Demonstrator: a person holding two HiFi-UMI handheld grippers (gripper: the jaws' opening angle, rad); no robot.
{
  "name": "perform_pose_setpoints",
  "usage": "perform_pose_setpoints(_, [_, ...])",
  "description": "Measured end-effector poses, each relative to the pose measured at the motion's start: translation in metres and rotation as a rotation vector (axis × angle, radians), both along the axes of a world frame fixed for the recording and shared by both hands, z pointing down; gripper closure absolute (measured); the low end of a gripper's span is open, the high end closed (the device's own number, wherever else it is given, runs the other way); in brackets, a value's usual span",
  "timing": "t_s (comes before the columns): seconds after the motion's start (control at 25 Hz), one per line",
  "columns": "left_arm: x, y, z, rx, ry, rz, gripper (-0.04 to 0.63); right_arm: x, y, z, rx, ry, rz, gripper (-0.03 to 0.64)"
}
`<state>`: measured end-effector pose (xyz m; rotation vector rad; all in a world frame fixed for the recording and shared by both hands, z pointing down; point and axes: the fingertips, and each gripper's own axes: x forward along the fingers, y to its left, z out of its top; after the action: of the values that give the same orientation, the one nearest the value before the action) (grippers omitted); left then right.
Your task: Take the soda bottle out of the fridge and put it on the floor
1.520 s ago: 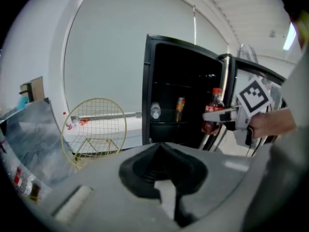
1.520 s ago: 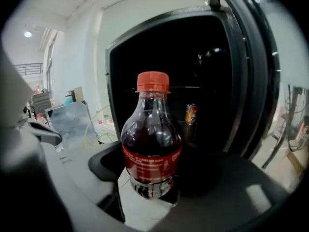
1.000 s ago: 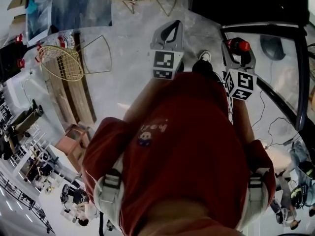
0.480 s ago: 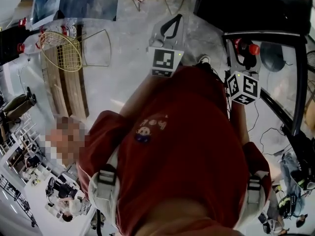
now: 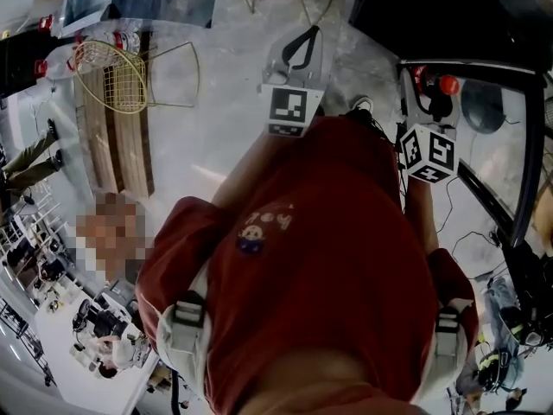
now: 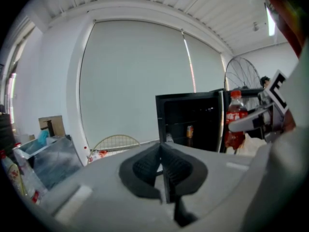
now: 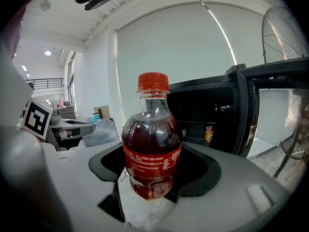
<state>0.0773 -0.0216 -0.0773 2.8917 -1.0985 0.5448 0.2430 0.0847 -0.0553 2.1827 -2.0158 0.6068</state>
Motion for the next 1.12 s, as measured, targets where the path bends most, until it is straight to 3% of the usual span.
perform_pose_setpoints(0.32, [0.009,0.007,-0.001,-0.008,-0.007,-0.017,0.595,-0.001,-0.009,-0.001,0.013,-0.022,-0.057,0.307])
perform_pose_setpoints(0.64, [0.014,0.017,0.012,-0.027,-0.036,-0.132,0.595,0.006,-0.029,0.009,0.033,-0.005,-0.204,0.307])
perform_pose_setpoints(0.84, [0.003,0.033,0.030,-0.045,-0.043,-0.225,0.595,0.000,-0.030,0.035,0.031,-0.082,-0.244,0.307])
perform_pose_setpoints(1.12, [-0.024,0.035,0.034,-0.065,-0.030,-0.283,0.595,-0.030,-0.036,0.038,0.013,-0.067,-0.294,0.307])
